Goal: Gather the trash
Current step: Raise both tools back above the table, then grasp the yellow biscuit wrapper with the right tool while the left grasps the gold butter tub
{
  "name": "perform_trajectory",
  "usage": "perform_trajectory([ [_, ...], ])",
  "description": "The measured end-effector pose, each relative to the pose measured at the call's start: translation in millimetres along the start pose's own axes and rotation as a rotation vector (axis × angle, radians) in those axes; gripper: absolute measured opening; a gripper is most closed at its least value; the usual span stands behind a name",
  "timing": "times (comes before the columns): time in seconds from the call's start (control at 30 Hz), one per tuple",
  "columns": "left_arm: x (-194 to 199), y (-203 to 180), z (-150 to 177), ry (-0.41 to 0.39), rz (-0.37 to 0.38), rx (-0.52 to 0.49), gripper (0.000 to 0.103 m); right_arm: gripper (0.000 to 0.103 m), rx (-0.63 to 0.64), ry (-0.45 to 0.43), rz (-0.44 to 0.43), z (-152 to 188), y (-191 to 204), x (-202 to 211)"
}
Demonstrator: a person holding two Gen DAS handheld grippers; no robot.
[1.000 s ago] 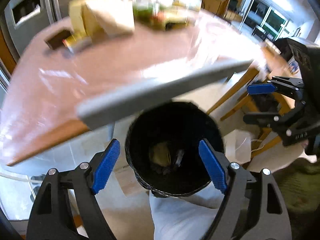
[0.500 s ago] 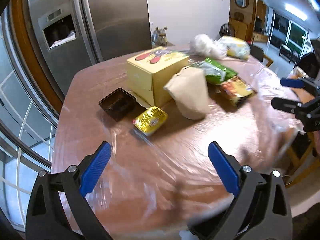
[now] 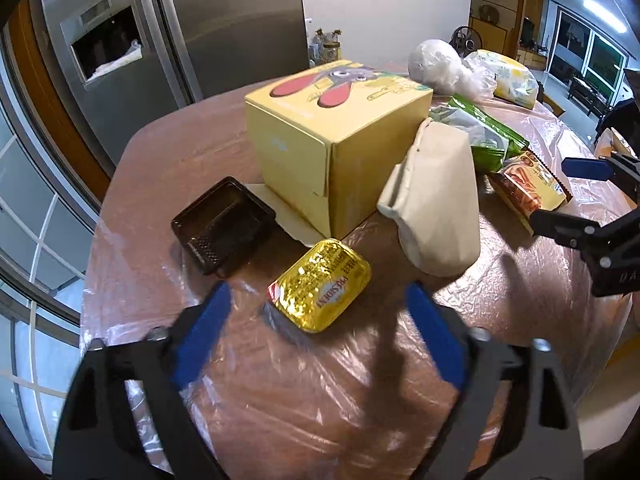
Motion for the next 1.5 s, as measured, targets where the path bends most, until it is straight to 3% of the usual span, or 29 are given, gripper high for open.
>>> perform_trajectory([
  [0.1, -5.9, -0.1, 1.3, 0.017, 0.021, -0.003, 0.065, 0.097, 0.004, 0.007, -0.010, -1.4, 1.4, -5.0],
  [0.37, -6.2, -0.8, 1.9, 0.015, 0.059, -0.020, 0.054, 0.095, -0.010, 0.022, -0.026, -4.0, 3.7, -14.4],
  [0.63, -4.4, -4.4, 2.1, 0.016, 0.084, -0.036, 0.050, 0.077, -0.040, 0.036, -0.054, -1.7, 2.1, -18.6],
  [0.73, -2.1, -4.3, 2.4, 0.017, 0.100, -0.027, 0.039, 0.066, -0.053, 0.032, -0.070, -3.7, 1.3, -15.4],
  [0.9, 1.0, -3.9, 3.7, 0.017, 0.114, -0.019, 0.038, 0.057, -0.078, 0.022, -0.096, -5.0, -0.3, -10.0],
  [1.5, 23.8, 1.8, 4.6, -0.020, 0.129, 0.034, 0.038, 0.056, -0.138, -0.011, -0.131, -2.5, -10.4, 18.1],
])
Point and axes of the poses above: each gripper's, at about its wrist camera, not at the fingertips, and x roughly against the way its jaws point, y to its left, z to its underside, the point moved 5 cm from there along -x, roughly the way its jaws point, and after that the axes turned 9 degrees about -y, right-handed, at the moved point
